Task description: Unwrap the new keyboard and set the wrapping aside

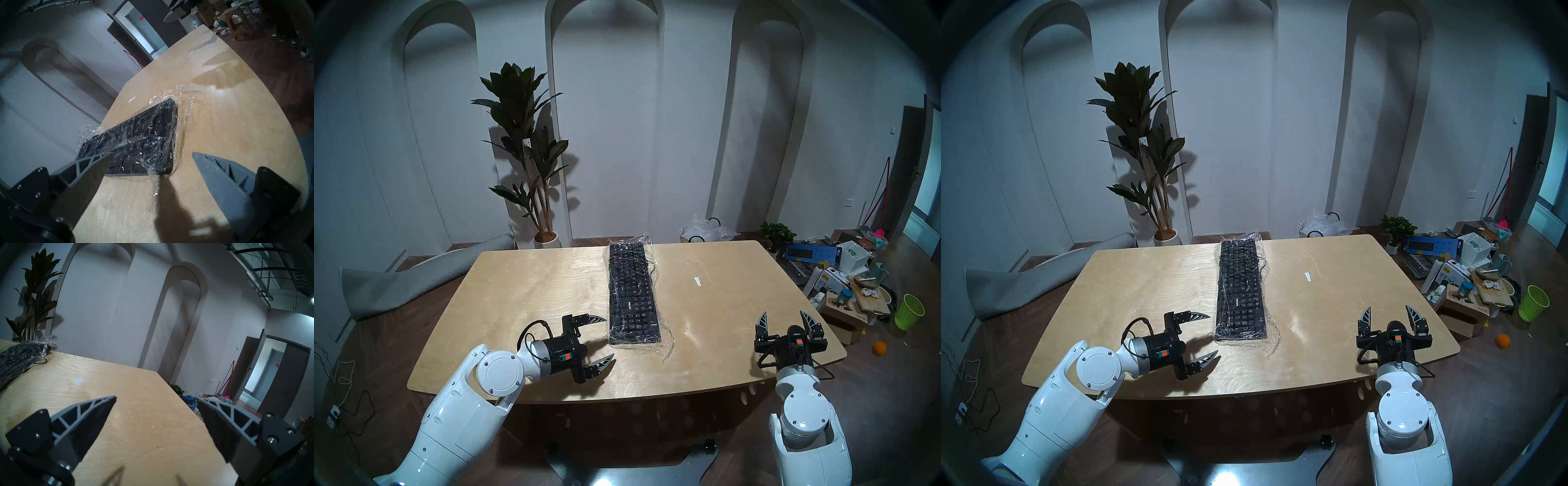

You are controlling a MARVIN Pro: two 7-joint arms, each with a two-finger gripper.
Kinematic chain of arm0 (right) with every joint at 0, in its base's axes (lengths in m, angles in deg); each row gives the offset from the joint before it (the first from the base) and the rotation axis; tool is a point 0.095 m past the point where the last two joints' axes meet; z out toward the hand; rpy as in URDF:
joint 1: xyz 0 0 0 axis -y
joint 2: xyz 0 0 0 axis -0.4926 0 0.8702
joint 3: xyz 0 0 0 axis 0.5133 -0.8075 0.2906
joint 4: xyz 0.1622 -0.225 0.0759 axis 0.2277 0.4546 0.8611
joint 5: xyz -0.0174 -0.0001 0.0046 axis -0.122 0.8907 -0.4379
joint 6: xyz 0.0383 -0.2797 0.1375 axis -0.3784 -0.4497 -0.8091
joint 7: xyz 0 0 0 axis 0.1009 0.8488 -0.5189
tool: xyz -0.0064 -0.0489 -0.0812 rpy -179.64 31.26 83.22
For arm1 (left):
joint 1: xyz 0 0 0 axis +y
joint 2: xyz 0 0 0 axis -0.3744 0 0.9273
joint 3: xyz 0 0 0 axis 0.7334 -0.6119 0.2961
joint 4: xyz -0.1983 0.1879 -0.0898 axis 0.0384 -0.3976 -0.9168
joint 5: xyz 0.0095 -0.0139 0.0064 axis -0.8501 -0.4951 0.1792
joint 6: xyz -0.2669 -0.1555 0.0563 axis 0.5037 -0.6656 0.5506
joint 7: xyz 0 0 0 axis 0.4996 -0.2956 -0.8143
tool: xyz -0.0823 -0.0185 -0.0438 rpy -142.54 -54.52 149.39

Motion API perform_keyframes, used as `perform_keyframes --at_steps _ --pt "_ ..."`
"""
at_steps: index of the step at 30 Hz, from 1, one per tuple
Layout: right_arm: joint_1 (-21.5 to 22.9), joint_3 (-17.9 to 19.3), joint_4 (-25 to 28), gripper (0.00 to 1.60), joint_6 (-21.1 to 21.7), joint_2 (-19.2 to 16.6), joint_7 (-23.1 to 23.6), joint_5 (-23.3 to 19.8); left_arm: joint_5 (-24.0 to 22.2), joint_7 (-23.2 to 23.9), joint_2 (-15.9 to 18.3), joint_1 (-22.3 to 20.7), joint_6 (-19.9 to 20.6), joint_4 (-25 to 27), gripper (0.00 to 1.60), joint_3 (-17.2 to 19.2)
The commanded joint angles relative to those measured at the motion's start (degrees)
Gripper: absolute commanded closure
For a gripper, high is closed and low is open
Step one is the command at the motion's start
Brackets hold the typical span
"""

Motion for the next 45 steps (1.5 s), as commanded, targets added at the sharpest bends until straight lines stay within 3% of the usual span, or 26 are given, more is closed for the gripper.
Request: perform_keyframes --at_steps 1,17,25,34,35,36,37,39,45 --pt "0.03 -0.13 1.37 0.00 -0.14 0.03 0.12 -0.13 0.16 -0.60 -0.16 -1.74 -0.45 0.43 0.00 0.59" --pt "0.01 -0.13 1.39 0.00 -0.12 0.03 0.14 -0.14 1.51 -1.09 -1.42 -2.91 -1.06 -2.14 0.00 0.11" --pt "0.03 -0.13 1.37 0.00 -0.14 0.03 0.13 -0.13 3.56 -2.88 -3.57 -6.04 -0.66 -7.52 0.00 -0.70" --pt "0.01 -0.13 1.40 0.00 -0.12 0.03 0.14 -0.14 3.58 -3.59 -3.41 -6.50 -1.70 -8.58 0.00 -0.92" --pt "0.01 -0.13 1.40 0.00 -0.11 0.03 0.14 -0.14 3.29 -3.44 -3.26 -6.38 -1.84 -8.46 0.14 -0.84" --pt "0.01 -0.13 1.40 0.00 -0.11 0.03 0.14 -0.14 3.17 -3.40 -3.16 -6.24 -1.91 -8.33 0.78 -0.77" --pt "0.01 -0.13 1.40 0.00 -0.12 0.03 0.14 -0.14 3.02 -3.35 -3.03 -6.07 -2.02 -8.21 0.91 -0.68" --pt "0.01 -0.13 1.39 0.00 -0.12 0.03 0.14 -0.14 2.62 -3.07 -2.63 -5.55 -2.09 -7.53 1.60 -0.35" --pt "0.01 -0.13 1.39 0.00 -0.12 0.03 0.14 -0.14 2.09 -2.87 -1.99 -4.51 -2.34 -6.84 1.60 0.24"
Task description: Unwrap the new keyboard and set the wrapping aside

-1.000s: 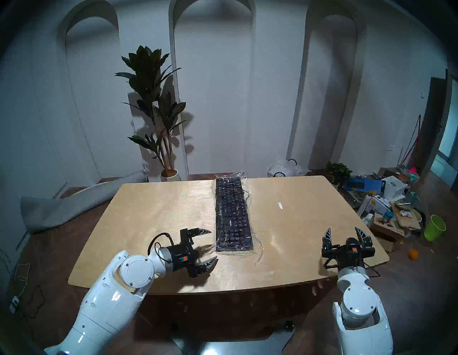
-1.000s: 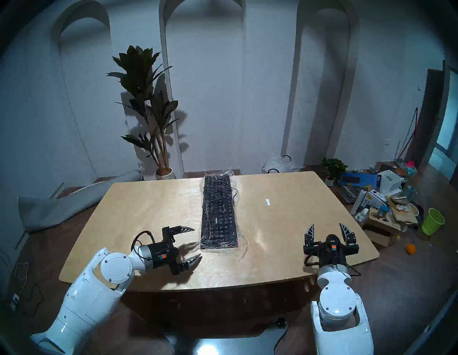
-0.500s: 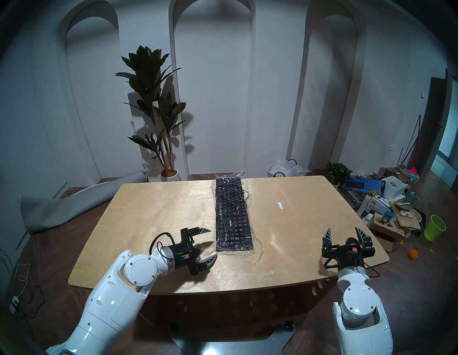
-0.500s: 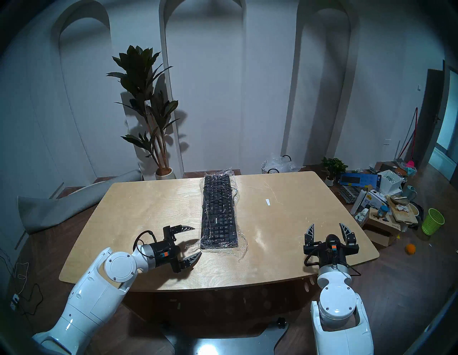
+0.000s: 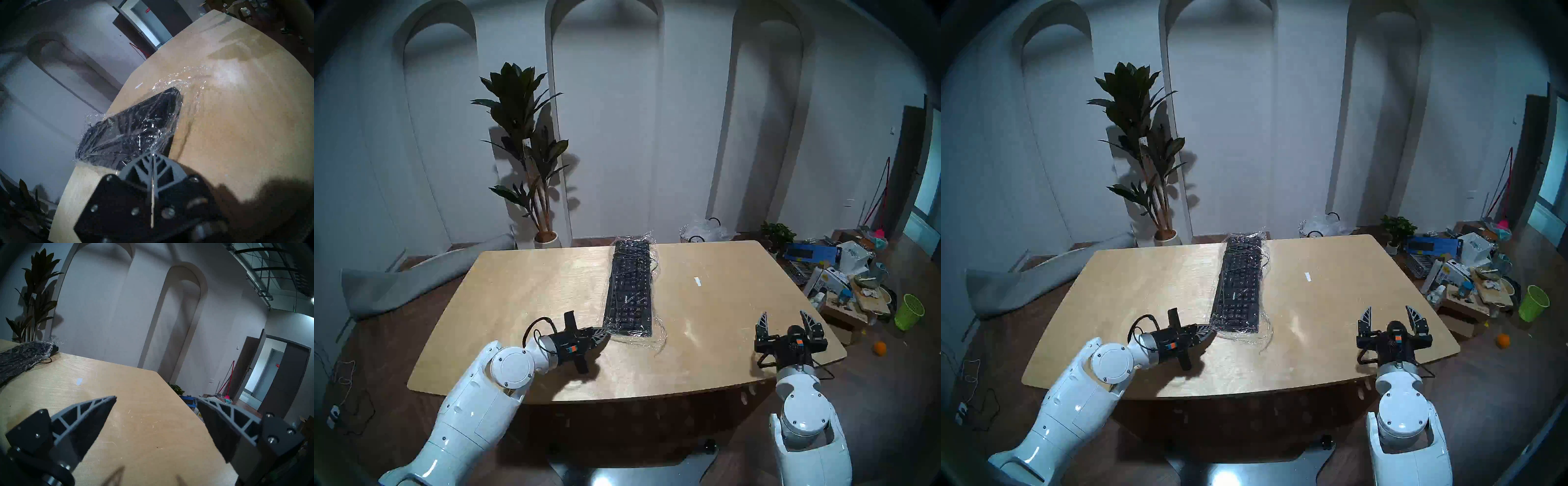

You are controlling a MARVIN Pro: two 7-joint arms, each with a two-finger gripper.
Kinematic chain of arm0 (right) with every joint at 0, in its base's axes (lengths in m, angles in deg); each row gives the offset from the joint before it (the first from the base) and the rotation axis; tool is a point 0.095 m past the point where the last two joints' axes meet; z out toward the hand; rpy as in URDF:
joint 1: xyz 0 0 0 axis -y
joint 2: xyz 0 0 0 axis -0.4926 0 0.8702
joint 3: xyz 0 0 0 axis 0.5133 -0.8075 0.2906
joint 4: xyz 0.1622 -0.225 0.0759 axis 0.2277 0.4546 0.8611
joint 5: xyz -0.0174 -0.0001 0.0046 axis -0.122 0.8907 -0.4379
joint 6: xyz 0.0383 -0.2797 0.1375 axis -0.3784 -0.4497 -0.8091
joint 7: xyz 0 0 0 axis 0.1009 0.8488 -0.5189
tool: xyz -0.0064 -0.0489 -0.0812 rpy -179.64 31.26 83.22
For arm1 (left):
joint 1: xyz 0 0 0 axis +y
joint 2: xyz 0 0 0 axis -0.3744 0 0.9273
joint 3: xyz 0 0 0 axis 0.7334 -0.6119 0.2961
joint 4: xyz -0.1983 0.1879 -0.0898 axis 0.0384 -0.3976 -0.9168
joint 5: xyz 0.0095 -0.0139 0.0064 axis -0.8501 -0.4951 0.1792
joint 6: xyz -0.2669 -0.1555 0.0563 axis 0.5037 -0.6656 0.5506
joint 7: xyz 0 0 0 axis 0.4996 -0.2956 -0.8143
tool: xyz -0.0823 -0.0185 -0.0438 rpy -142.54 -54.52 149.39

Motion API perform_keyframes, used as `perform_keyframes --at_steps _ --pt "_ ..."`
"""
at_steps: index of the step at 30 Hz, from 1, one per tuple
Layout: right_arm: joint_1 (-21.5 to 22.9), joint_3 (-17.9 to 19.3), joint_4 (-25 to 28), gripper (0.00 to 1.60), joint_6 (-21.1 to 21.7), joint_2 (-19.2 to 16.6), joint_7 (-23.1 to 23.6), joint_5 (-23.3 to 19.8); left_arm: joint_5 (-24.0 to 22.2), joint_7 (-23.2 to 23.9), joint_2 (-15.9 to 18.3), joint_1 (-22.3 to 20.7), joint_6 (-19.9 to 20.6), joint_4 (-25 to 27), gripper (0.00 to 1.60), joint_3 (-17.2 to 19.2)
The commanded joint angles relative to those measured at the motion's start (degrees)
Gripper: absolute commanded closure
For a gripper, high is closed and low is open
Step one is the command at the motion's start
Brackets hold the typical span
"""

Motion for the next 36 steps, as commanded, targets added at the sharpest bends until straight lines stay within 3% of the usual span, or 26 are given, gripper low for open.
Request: perform_keyframes --at_steps 1,9,13,22,36 --pt "0.02 -0.15 1.38 0.00 -0.13 0.02 0.13 -0.12 -1.11 0.36 0.91 0.80 -0.40 1.88 1.60 0.98" --pt "0.03 -0.15 1.37 0.00 -0.14 0.02 0.12 -0.11 -2.43 -0.75 0.31 1.96 -0.62 2.85 1.60 2.06" --pt "0.09 -0.15 1.25 0.00 -0.21 0.02 0.08 -0.08 -7.35 -2.44 -2.63 2.03 1.17 3.66 1.60 4.68" --pt "0.37 -0.13 0.72 0.00 -0.25 -0.03 0.01 0.00 -16.67 -9.17 -7.19 -4.47 3.02 7.68 1.60 12.99" --pt "0.59 -0.12 0.29 0.00 -0.29 -0.04 -0.03 0.06 -30.33 -17.46 -8.36 -11.43 5.22 18.57 1.60 26.54"
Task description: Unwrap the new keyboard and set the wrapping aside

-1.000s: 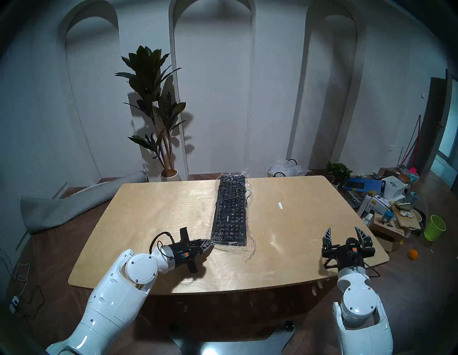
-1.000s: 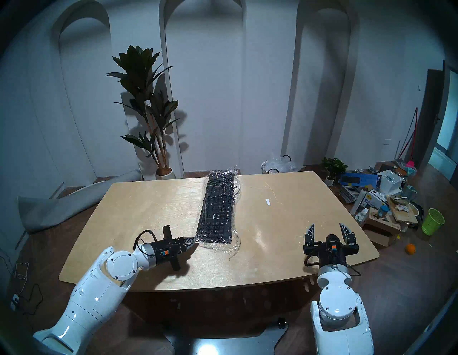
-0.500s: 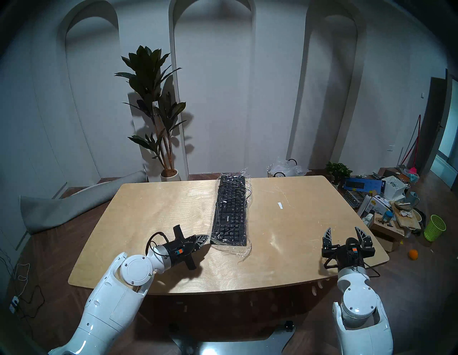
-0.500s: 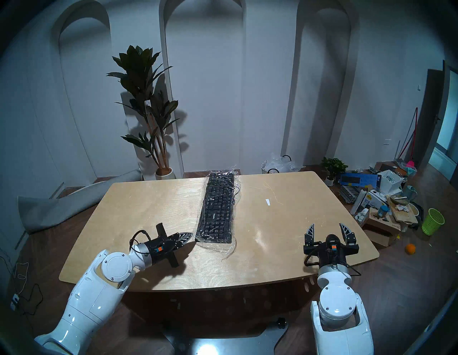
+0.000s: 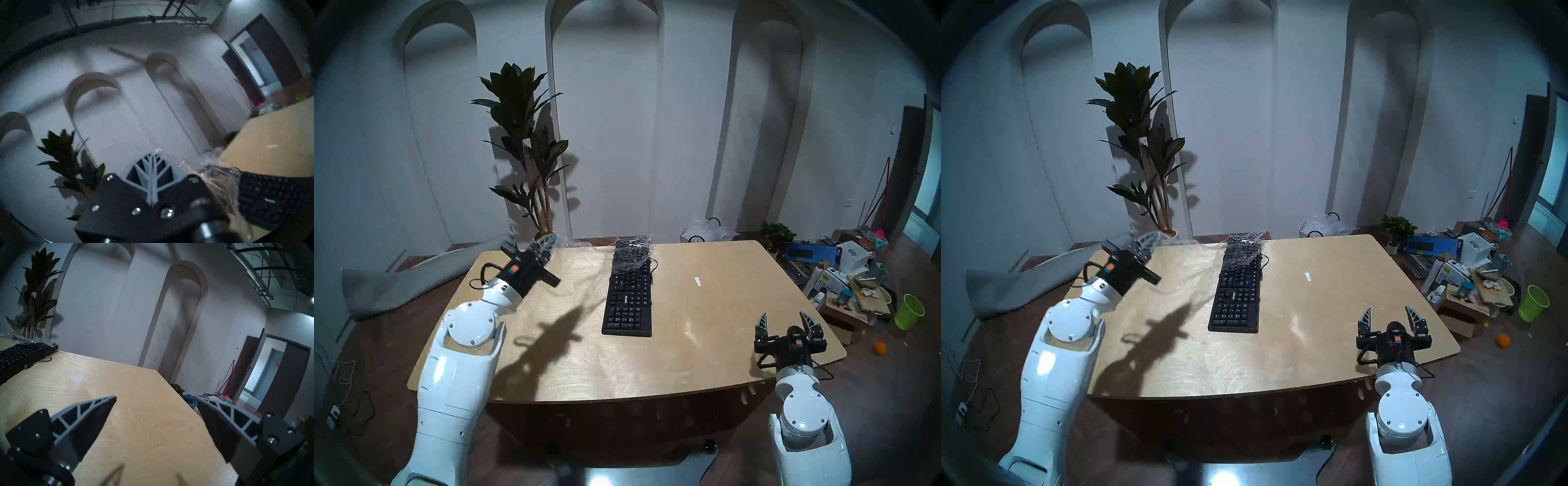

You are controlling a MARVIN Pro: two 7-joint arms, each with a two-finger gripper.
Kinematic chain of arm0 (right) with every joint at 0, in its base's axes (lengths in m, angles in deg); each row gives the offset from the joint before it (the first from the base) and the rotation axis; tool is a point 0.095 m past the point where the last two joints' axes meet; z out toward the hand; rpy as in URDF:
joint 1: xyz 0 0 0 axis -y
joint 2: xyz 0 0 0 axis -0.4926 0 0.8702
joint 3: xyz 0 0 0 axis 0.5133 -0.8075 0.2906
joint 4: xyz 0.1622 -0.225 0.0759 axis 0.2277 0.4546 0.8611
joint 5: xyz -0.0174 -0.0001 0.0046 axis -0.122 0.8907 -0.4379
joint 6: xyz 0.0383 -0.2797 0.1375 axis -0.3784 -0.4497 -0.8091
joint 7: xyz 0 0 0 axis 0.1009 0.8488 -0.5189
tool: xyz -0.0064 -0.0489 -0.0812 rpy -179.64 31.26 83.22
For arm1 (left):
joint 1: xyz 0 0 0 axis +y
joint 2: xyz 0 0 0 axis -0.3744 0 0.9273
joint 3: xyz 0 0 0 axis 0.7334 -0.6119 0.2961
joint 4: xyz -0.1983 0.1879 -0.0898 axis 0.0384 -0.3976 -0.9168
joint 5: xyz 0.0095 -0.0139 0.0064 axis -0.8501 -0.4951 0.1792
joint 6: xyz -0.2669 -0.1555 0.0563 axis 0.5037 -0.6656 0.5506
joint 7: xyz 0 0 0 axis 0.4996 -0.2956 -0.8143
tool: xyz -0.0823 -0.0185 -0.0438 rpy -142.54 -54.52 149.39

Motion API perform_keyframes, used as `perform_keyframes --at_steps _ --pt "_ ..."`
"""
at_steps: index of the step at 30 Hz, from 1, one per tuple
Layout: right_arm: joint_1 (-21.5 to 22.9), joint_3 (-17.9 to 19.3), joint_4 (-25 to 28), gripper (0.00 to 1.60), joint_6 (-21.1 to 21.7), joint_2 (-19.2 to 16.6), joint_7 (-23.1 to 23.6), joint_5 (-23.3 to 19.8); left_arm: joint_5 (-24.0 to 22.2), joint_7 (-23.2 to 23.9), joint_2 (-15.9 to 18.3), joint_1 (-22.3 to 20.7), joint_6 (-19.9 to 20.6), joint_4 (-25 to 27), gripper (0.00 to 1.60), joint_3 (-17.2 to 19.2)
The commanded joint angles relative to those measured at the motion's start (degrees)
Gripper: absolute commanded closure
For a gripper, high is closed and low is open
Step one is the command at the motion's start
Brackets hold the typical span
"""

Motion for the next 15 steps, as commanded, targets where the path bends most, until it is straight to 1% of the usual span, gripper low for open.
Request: perform_keyframes --at_steps 1,2,3,4,7,8,9,12,14,15 --pt "0.38 -0.12 0.95 0.00 -0.29 -0.04 0.00 0.00 -6.62 -4.50 -0.47 -6.55 0.85 6.49 1.60 7.22" --pt "0.39 -0.13 0.98 0.00 -0.30 -0.04 -0.01 0.01 -7.91 -5.24 -0.36 -7.35 1.32 7.10 1.60 8.29" --pt "0.39 -0.13 0.98 0.00 -0.30 -0.04 -0.01 0.01 -7.91 -5.24 -0.36 -7.35 1.32 7.10 1.60 8.29" --pt "0.39 -0.14 1.03 0.00 -0.32 -0.03 -0.01 0.01 -9.99 -6.42 -0.25 -8.29 2.24 7.98 1.60 9.79" --pt "0.36 -0.15 1.14 0.00 -0.35 -0.02 -0.01 0.00 -12.80 -7.89 -0.15 -10.01 3.56 8.67 1.60 11.42" --pt "0.36 -0.15 1.14 0.00 -0.35 -0.02 -0.01 0.00 -12.80 -7.89 -0.15 -10.01 3.56 8.67 1.60 11.42" --pt "0.32 -0.15 1.23 0.00 -0.36 -0.01 0.00 0.00 -15.12 -8.83 0.13 -11.00 4.60 9.33 1.60 12.26" --pt "0.28 -0.15 1.31 0.00 -0.37 0.00 0.00 -0.01 -16.89 -9.61 0.56 -11.90 5.53 9.69 1.60 12.75" --pt "0.20 -0.16 1.43 0.00 -0.37 0.02 0.02 -0.02 -19.15 -10.16 0.93 -12.93 7.05 9.46 1.60 12.64" --pt "0.15 -0.16 1.52 0.00 -0.36 0.03 0.03 -0.03 -19.58 -10.13 1.38 -13.43 7.95 8.96 1.60 12.26"
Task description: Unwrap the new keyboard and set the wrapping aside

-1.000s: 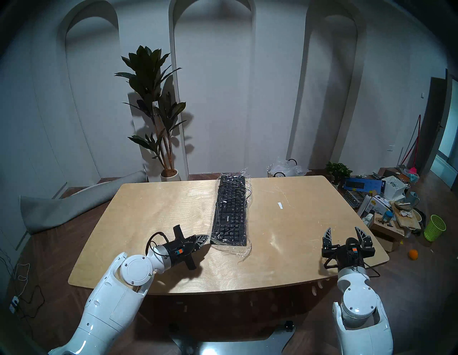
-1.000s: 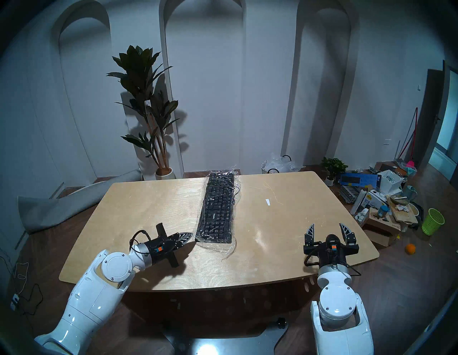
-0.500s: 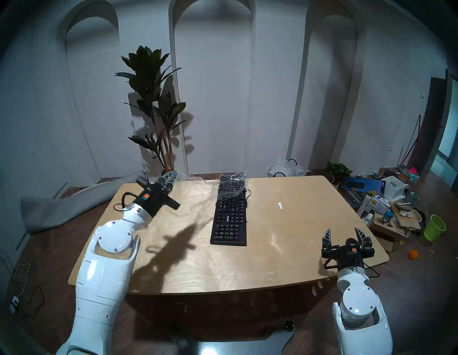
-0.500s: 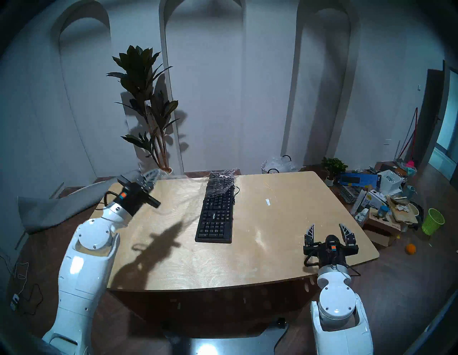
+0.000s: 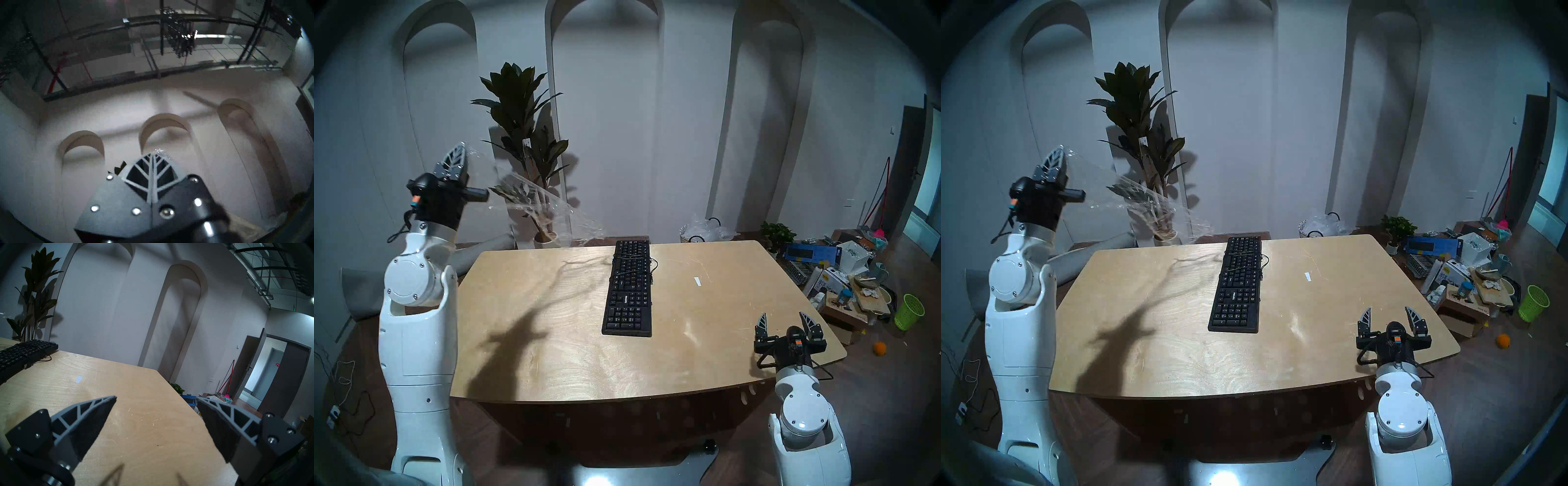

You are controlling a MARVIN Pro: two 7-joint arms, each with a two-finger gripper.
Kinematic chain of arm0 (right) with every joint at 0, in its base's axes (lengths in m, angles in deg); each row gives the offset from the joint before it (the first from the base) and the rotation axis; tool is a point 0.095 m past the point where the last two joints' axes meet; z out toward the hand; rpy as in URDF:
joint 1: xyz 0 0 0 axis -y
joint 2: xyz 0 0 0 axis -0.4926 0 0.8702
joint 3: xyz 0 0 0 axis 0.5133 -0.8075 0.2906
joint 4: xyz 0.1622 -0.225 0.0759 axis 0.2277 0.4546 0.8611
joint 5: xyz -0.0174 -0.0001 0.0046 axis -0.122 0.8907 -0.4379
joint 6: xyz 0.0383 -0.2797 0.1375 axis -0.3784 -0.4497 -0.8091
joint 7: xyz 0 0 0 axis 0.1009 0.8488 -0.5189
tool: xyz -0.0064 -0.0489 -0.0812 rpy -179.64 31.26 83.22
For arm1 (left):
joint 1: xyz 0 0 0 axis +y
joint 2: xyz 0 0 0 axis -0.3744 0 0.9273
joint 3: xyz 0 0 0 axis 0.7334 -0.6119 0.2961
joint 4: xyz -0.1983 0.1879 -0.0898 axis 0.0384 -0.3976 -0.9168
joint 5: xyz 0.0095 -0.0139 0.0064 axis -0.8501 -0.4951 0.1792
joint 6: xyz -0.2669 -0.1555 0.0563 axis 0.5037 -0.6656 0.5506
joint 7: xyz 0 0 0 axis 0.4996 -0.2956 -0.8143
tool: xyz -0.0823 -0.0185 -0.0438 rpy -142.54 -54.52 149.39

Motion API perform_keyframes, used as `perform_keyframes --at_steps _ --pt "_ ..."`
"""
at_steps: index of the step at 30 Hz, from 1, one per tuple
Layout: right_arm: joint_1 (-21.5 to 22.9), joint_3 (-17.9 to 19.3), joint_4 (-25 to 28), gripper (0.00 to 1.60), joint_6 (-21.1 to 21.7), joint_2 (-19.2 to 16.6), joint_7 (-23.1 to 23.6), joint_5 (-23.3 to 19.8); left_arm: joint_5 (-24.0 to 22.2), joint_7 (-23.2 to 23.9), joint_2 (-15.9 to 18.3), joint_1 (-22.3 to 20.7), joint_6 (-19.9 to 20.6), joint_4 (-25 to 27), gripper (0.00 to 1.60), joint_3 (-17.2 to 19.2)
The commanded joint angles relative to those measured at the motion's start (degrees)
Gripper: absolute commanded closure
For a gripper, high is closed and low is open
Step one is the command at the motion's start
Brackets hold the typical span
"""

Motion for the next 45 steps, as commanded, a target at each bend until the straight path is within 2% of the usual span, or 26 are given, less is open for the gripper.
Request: perform_keyframes --at_steps 1,7,14,22,28,34,35,42,45 --pt "-0.05 -0.16 1.76 0.00 -0.32 0.04 0.06 -0.06 -5.74 -1.94 1.82 -6.45 4.41 0.74 1.60 0.14" --pt "-0.22 -0.15 2.02 0.00 -0.21 0.05 0.13 -0.12 -8.46 -0.20 0.93 -7.12 7.99 -0.26 1.60 -1.94" --pt "-0.22 -0.15 2.03 0.00 -0.19 0.05 0.13 -0.12 -5.99 2.35 1.39 -3.78 7.80 -1.46 1.60 -7.71" --pt "-0.29 -0.14 2.14 0.00 -0.12 0.05 0.17 -0.16 -4.33 2.45 1.90 -3.71 7.35 -2.88 1.60 -8.67" --pt "-0.20 -0.15 1.98 0.00 -0.21 0.04 0.11 -0.11 2.48 0.55 3.16 -2.72 6.25 -10.35 1.60 -10.64" --pt "-0.10 -0.15 1.83 0.00 -0.24 0.03 0.08 -0.08 8.39 -1.56 3.22 -2.04 7.04 -16.94 1.60 -14.09" --pt "-0.11 -0.15 1.85 0.00 -0.24 0.03 0.08 -0.08 9.60 -2.19 3.06 -2.75 7.20 -19.39 1.60 -14.90" --pt "-0.12 -0.15 1.86 0.00 -0.25 0.04 0.09 -0.09 15.76 -4.52 3.41 -3.68 7.23 -27.66 1.60 -18.64" --pt "-0.13 -0.15 1.87 0.00 -0.24 0.03 0.08 -0.09 18.28 -3.49 4.60 -4.14 7.23 -31.82 1.60 -20.96"
